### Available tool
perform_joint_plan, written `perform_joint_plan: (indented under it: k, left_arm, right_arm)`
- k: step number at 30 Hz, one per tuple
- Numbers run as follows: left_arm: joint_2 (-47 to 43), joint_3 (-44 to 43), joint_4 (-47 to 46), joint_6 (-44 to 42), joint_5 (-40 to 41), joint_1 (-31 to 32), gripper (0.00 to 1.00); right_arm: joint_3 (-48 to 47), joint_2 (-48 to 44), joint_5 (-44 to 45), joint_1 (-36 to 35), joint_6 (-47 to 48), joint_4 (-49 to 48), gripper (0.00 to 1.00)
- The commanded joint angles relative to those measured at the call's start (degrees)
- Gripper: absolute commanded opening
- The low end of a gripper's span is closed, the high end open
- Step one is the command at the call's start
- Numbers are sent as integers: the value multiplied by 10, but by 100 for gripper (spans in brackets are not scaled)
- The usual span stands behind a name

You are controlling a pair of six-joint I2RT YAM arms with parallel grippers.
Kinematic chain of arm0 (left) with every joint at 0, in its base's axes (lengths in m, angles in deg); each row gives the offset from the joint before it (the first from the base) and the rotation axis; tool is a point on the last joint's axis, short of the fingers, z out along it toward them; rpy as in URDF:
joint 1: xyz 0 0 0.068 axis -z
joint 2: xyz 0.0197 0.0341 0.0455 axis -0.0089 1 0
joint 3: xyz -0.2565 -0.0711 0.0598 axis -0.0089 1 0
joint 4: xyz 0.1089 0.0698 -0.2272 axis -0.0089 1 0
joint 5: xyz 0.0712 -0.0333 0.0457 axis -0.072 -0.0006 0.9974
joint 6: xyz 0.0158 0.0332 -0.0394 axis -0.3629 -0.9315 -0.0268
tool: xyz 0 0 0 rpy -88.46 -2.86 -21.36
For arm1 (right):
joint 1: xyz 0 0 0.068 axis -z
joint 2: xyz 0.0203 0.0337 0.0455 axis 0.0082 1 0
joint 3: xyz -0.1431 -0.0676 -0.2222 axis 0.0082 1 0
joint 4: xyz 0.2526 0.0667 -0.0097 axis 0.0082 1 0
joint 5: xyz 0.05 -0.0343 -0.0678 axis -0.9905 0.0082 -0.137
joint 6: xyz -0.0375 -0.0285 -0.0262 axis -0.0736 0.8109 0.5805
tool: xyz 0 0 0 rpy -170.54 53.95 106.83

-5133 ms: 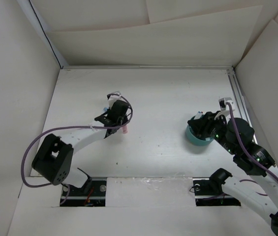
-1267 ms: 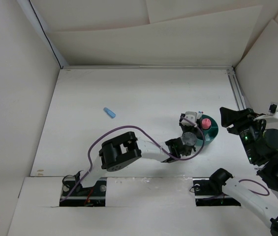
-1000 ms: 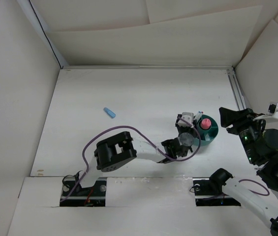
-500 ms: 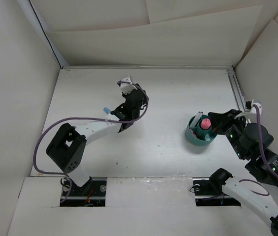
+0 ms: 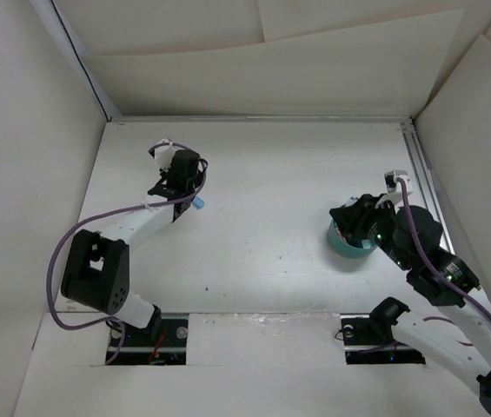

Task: Sort the stationery into containers
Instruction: Pick up the pen from the center of the board.

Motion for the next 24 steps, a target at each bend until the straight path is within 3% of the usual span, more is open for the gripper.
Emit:
perform_joint_plan:
  k: [1, 10, 24]
  left_arm:
    - [16, -42, 51, -9, -10, -11, 30]
    - [91, -53, 44, 2, -82, -57, 30]
    - [150, -87, 69, 2, -74, -78, 27]
  right_arm:
    - [0, 10, -56, -5, 4, -70, 39]
    - [6, 22, -81, -5, 14, -87, 41]
    - [28, 22, -92, -10, 19, -109, 41]
